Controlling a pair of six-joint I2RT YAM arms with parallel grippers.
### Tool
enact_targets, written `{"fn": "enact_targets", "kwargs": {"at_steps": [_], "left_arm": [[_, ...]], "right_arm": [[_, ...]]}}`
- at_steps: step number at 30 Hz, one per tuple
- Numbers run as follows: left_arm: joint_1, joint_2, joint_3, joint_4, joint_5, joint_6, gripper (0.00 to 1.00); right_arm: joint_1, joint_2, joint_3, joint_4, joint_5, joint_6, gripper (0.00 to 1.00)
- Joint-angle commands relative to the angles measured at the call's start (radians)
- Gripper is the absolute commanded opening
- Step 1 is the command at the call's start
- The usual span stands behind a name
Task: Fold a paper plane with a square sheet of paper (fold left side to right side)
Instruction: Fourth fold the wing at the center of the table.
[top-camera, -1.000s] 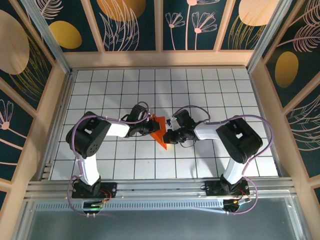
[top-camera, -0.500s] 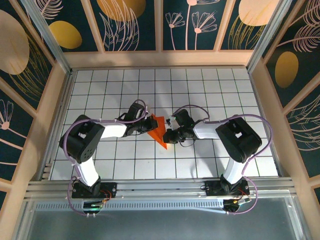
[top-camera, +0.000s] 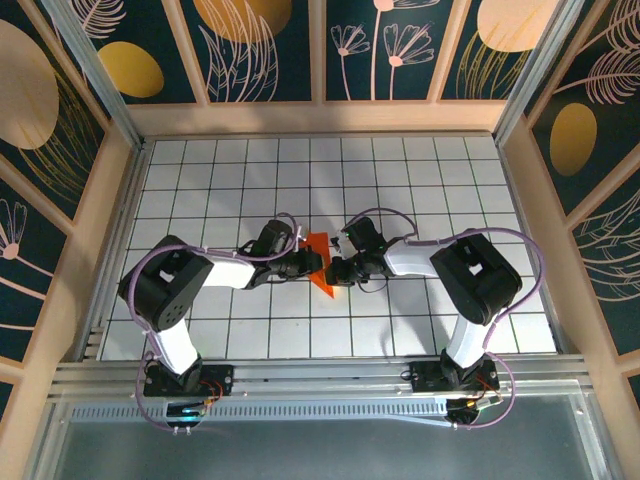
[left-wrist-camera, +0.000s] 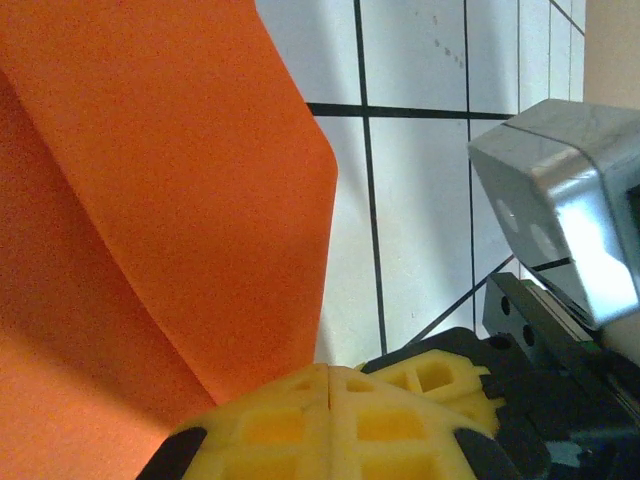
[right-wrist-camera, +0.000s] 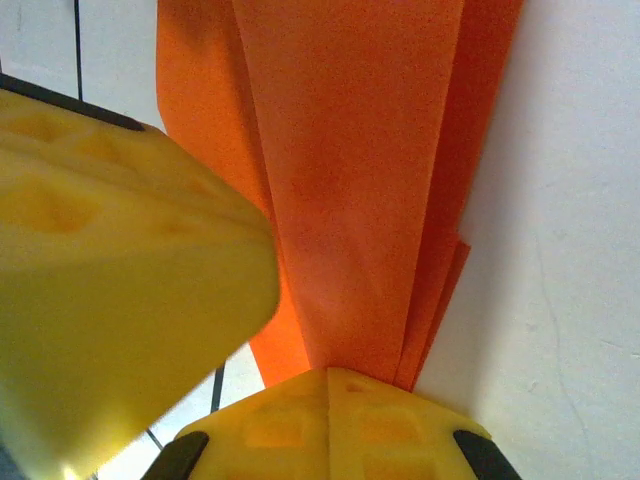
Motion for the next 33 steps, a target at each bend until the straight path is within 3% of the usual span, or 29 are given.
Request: {"fn": "enact_targets", "kwargs": {"at_steps": [1,17,33], "left_arm": [[-0.001,0.024,0.005,0.047,0.004,-0.02,0.0],[0.001,0.1,0.091,-0.129,-0.132,0.049,0.0],[0.084,0.146,0.187,-0.183,-0.145,0.104,0.0]], "right_arm": [[0.001,0.076,-0.026,-0.12,0.2,-0.029,0.0],[0.017,0.11,0.002,-0.192,0.27,-0.062,0.0],[0.019,0.12,-0.013,-0.197,0.268,-0.072,0.0]]}}
